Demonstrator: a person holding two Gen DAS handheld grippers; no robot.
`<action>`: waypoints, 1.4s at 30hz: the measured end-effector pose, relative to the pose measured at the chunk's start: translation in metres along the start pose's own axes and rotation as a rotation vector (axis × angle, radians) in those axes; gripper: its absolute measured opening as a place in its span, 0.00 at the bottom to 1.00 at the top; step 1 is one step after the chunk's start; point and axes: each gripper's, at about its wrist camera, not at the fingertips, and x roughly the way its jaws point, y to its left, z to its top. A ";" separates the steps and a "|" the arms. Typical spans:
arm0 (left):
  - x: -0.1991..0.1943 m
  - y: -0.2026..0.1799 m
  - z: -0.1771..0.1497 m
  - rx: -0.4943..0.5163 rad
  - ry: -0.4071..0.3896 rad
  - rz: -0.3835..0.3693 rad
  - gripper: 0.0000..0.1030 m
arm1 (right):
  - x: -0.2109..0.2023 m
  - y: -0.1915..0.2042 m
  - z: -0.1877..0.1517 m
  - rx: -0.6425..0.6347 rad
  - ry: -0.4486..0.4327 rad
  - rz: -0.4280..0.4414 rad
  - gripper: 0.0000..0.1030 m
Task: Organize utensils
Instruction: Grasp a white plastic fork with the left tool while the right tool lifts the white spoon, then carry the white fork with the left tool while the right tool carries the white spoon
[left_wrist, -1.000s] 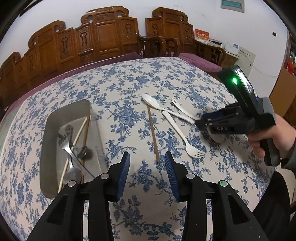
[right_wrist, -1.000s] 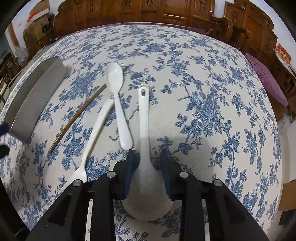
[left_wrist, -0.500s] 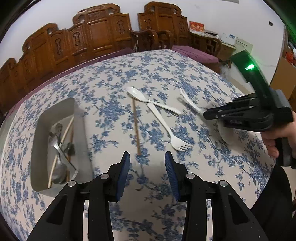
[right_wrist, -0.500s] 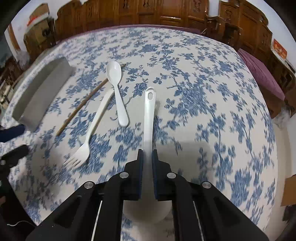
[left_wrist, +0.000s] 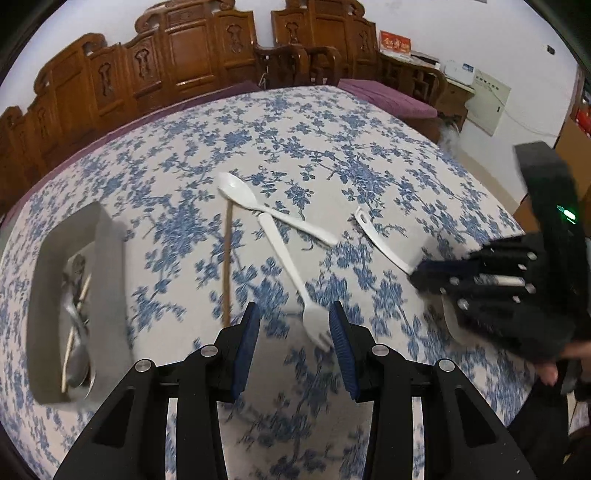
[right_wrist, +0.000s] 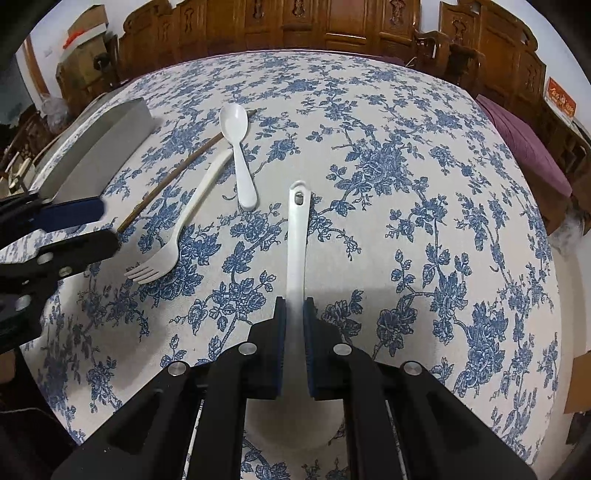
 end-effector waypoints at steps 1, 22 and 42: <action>0.008 -0.001 0.004 -0.003 0.013 0.002 0.36 | 0.000 -0.001 -0.001 0.004 -0.004 0.006 0.11; 0.064 -0.005 0.035 -0.044 0.147 0.062 0.25 | -0.001 0.002 -0.002 -0.027 -0.016 -0.009 0.11; -0.004 0.003 0.028 -0.056 0.109 0.036 0.07 | -0.001 0.000 -0.003 0.006 -0.024 0.001 0.11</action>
